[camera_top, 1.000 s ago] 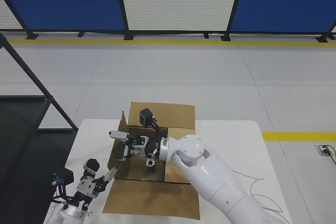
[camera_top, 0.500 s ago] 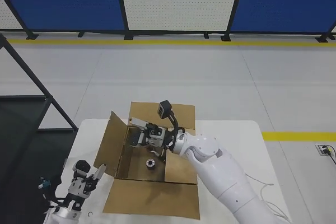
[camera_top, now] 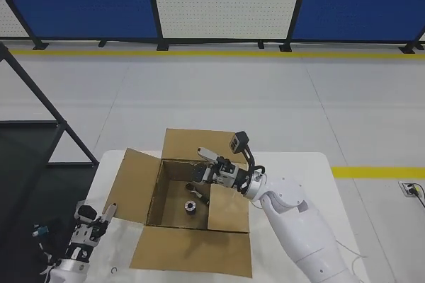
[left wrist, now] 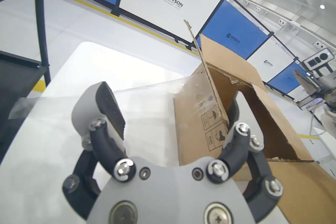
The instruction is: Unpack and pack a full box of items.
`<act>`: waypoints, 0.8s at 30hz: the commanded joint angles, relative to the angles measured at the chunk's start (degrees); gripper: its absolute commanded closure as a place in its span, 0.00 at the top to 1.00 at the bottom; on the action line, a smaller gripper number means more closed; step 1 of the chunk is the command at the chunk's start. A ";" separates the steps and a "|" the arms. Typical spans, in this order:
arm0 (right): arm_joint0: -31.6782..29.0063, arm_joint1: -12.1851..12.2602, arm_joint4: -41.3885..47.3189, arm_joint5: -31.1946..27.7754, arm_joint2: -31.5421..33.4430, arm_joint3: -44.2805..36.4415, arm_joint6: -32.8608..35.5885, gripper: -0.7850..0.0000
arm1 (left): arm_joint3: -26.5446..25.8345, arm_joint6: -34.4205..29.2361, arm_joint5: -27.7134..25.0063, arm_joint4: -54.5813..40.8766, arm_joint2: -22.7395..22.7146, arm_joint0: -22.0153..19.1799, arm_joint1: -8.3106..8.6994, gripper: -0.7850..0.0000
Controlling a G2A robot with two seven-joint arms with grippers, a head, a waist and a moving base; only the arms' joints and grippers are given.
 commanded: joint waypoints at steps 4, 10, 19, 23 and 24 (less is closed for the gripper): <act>-0.85 0.35 -0.14 0.81 0.67 -0.97 -0.09 1.00 | 2.37 -1.61 0.69 0.36 0.08 -0.34 -0.08 1.00; -1.17 0.60 -0.08 0.81 1.10 -1.48 -0.13 1.00 | 4.07 -3.47 0.46 1.50 0.89 -0.78 -0.18 1.00; -2.31 1.12 -0.04 0.75 2.23 -2.86 -0.58 1.00 | 5.98 -6.10 0.69 3.36 1.92 -1.56 -0.29 1.00; -2.78 1.33 -0.09 0.98 2.55 -3.50 -0.74 1.00 | 6.59 -6.79 0.80 4.16 2.00 -1.78 -0.30 1.00; -2.87 1.36 -0.05 1.04 2.60 -3.61 -0.82 1.00 | 6.71 -6.89 0.81 4.30 2.05 -1.84 -0.31 1.00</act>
